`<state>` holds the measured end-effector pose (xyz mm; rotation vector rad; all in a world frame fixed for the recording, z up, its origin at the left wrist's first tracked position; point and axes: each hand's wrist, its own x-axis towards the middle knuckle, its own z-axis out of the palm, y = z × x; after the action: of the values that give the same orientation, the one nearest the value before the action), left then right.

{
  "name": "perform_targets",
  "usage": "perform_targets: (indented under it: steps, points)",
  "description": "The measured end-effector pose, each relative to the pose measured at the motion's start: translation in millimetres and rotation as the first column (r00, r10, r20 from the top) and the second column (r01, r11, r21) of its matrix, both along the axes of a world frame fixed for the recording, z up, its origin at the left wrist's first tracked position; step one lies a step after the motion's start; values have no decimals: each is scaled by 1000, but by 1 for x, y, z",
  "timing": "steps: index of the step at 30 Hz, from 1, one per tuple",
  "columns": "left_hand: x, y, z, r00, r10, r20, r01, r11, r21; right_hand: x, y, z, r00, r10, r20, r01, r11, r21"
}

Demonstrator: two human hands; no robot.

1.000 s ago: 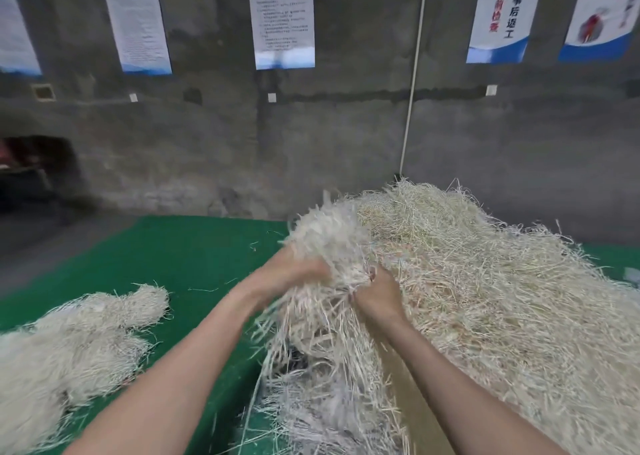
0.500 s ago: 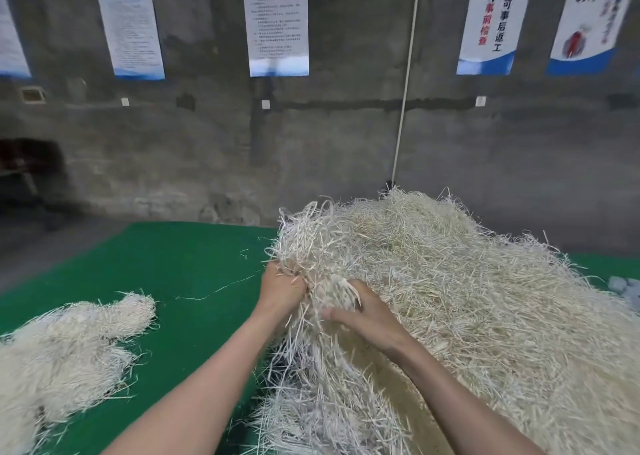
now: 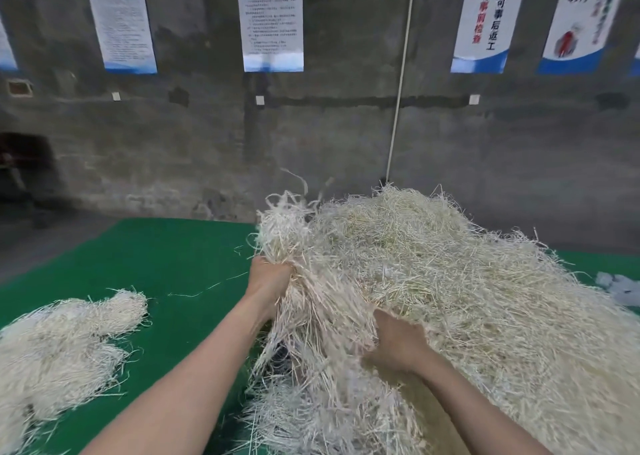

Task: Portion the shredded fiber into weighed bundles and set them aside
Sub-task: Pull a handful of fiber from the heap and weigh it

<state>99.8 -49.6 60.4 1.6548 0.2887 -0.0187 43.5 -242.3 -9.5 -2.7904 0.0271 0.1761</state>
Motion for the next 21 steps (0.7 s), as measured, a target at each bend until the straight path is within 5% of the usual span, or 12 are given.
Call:
perform_targets:
  steps: [2,4,6,7,10,13,16,18,21]
  points:
    - [-2,-3,8,999,-36,28,35,999,28,2,-2,25,998,59,8,-57,928,368]
    - [-3,-5,16,995,-84,53,83,996,31,2,1,51,971,18,238,-188,673,716]
    - [-8,-10,24,985,-155,74,156,988,-5,4,8,67,938,-145,316,-225,438,870]
    - [-13,-14,29,978,-193,82,194,981,-5,4,15,71,944,-122,305,-222,450,865]
    - [-17,-21,39,979,-179,100,187,979,-80,6,37,59,979,52,198,-180,678,712]
    - [-12,-13,45,992,-45,122,70,974,-215,4,29,36,992,-28,120,-53,784,618]
    - [-9,-1,43,992,55,114,-30,977,-209,-3,0,8,993,-87,78,69,976,207]
    - [-13,0,38,995,79,61,-68,982,-174,-10,-11,-5,990,-128,57,124,990,74]
    - [-16,-4,34,998,59,12,-57,990,-131,-12,-11,-4,991,-119,59,114,990,88]
